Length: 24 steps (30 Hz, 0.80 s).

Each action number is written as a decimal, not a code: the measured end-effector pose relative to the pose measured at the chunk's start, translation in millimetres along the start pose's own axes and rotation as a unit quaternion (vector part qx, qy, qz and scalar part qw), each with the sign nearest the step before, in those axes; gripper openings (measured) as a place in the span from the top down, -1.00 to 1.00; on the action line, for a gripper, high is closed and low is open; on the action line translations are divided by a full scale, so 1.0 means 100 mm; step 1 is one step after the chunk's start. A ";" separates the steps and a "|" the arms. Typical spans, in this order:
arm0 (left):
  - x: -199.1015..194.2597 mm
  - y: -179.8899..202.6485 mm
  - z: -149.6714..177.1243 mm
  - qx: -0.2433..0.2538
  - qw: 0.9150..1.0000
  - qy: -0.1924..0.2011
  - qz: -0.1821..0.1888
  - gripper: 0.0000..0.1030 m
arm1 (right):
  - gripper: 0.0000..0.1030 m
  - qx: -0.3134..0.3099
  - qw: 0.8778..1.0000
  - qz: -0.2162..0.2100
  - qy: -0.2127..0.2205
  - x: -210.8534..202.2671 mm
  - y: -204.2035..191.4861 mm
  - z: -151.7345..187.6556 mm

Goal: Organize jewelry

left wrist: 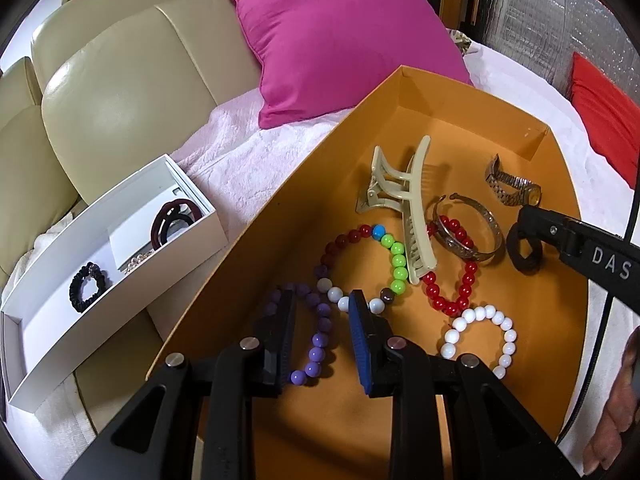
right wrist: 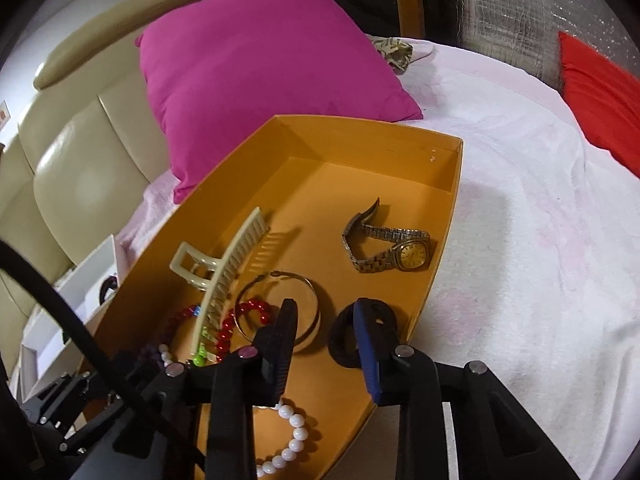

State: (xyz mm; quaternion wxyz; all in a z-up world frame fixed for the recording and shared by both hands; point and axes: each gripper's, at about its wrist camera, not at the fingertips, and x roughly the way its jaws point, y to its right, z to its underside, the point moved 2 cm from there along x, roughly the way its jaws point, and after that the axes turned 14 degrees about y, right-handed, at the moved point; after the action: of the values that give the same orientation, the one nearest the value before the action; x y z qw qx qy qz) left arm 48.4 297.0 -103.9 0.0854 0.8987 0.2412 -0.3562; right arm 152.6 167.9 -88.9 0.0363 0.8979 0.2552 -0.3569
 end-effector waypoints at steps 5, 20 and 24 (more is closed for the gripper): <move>0.03 0.01 0.03 0.003 1.000 -0.004 -0.002 0.47 | 0.56 0.012 1.000 0.013 -0.015 0.03 0.03 0.01; 0.13 -0.02 0.13 -0.009 1.000 -0.019 -0.007 0.43 | 0.95 0.089 0.995 0.017 -0.040 -0.03 0.16 0.13; 0.15 -0.01 0.15 -0.013 1.000 -0.027 -0.006 0.43 | 0.86 0.079 0.997 -0.010 -0.015 -0.14 0.03 0.12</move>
State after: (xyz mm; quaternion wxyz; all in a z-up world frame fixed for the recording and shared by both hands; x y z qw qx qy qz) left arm 48.7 298.7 -124.9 0.1017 0.8861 0.2484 -0.3779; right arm 137.7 156.4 -89.3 -0.0343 0.8898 0.2351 -0.3896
